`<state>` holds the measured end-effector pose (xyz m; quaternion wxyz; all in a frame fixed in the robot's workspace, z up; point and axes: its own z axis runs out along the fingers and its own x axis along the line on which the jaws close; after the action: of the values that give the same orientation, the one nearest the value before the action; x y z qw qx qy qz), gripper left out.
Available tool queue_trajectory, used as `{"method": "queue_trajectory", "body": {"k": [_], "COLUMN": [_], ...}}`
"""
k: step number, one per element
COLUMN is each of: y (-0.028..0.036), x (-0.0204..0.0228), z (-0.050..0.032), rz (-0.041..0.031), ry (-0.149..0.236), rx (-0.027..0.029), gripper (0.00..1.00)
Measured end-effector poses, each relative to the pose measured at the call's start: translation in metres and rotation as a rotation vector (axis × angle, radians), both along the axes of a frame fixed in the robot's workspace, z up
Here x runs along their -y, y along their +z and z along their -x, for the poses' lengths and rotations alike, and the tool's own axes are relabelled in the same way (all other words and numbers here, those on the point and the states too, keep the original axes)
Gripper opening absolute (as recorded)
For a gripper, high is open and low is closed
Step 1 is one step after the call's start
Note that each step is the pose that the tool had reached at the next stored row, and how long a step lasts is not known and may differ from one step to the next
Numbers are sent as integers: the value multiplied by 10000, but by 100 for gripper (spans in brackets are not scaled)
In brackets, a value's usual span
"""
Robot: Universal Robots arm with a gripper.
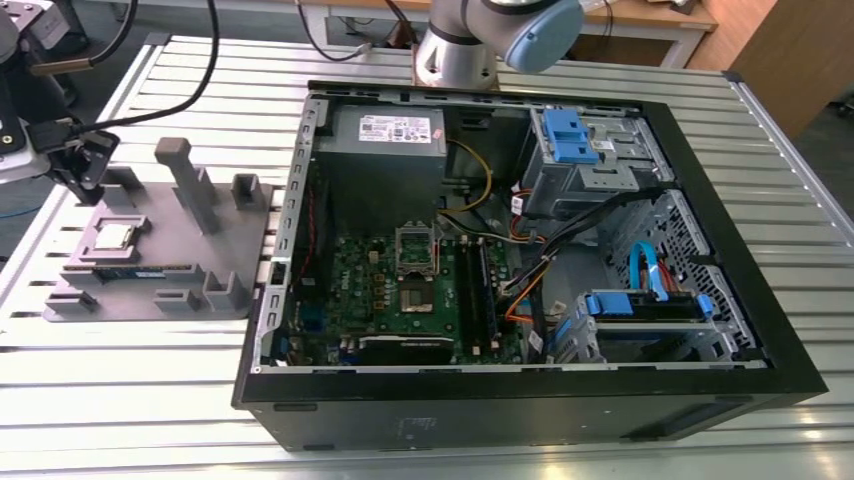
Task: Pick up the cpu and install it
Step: 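Reach for the cpu, then pick up the cpu and move it towards the insertion slot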
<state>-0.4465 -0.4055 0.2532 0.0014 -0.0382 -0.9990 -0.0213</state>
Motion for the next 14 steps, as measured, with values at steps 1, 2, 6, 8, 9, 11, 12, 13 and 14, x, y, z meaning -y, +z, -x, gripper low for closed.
{"method": "queue_trajectory", "body": {"k": [1, 2, 6, 8, 9, 11, 12, 13, 14], "y": [-7, -13, -24, -30, -32, -36, -38, -40, -42], "x": [0, 1, 1, 1, 1, 1, 1, 1, 1], "z": [10, 19, 28, 36, 37, 41, 44, 47, 49], "rz": [0, 0, 0, -1, -1, 0, 0, 0, 0], "ry": [0, 0, 0, 0, 0, 0, 0, 0, 0], "rx": [-1, 0, 0, 1, 1, 0, 0, 0, 0], "gripper": [11, 11, 11, 11, 11, 11, 11, 11, 11]}}
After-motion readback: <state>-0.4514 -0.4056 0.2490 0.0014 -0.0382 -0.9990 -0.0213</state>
